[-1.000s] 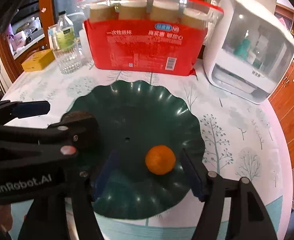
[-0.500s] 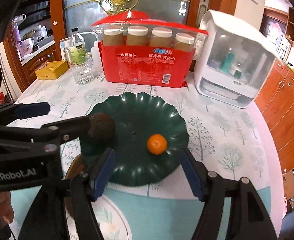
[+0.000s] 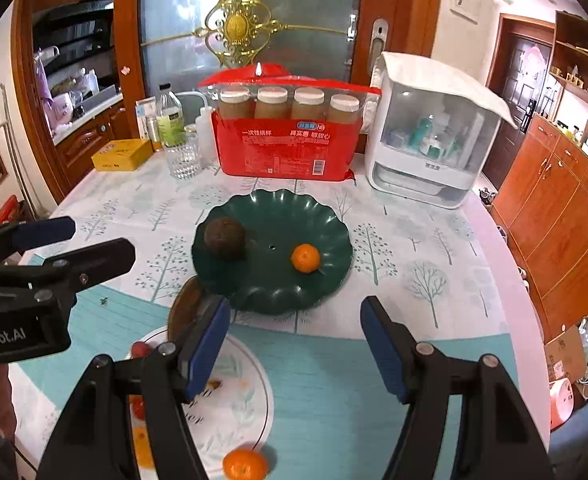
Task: Organize fruits
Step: 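Move both tools back toward the fruits around the white plate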
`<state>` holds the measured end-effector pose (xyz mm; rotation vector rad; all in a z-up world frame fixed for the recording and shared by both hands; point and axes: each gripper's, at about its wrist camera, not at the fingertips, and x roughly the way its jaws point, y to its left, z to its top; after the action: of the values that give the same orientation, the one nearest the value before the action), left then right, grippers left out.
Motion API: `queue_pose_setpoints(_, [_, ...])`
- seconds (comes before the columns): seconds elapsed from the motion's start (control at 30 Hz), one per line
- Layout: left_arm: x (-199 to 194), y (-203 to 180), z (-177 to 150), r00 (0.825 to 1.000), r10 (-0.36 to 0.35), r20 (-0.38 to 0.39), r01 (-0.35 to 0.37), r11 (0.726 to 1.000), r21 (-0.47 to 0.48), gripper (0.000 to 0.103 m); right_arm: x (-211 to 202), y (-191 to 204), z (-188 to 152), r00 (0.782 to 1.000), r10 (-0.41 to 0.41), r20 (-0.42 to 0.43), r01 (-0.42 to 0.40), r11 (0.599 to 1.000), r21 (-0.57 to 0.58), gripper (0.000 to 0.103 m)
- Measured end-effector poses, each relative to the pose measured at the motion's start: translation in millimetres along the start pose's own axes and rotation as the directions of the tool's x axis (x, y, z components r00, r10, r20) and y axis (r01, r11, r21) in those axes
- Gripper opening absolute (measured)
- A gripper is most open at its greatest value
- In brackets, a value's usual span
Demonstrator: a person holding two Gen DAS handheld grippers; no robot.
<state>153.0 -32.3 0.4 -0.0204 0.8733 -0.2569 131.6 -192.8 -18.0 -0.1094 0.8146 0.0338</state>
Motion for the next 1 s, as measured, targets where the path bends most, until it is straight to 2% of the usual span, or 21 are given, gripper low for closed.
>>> queue_pose_setpoints(0.43, [-60.5,9.6,-66.1,0.996,0.094,0.005,-0.094,0.996,-0.007,0.085,-59.1,5.7,-49.6,0.998,0.055,0.013,-0.055,0.999,-0.001,0.068])
queue_pose_setpoints(0.67, [-69.2,17.2,-98.6,0.993,0.116,-0.028,-0.116,0.993,-0.029,0.086,-67.7,9.9,-77.0,0.997,0.071,-0.008,-0.071,0.997,0.002,0.068])
queue_pose_setpoints(1.0, [-63.1,40.2,-145.9,0.983,0.159,-0.092,-0.164,0.985,-0.047,0.086,-60.8,7.8,-124.3,0.990,0.119,-0.080,-0.115,0.992,0.050,0.068])
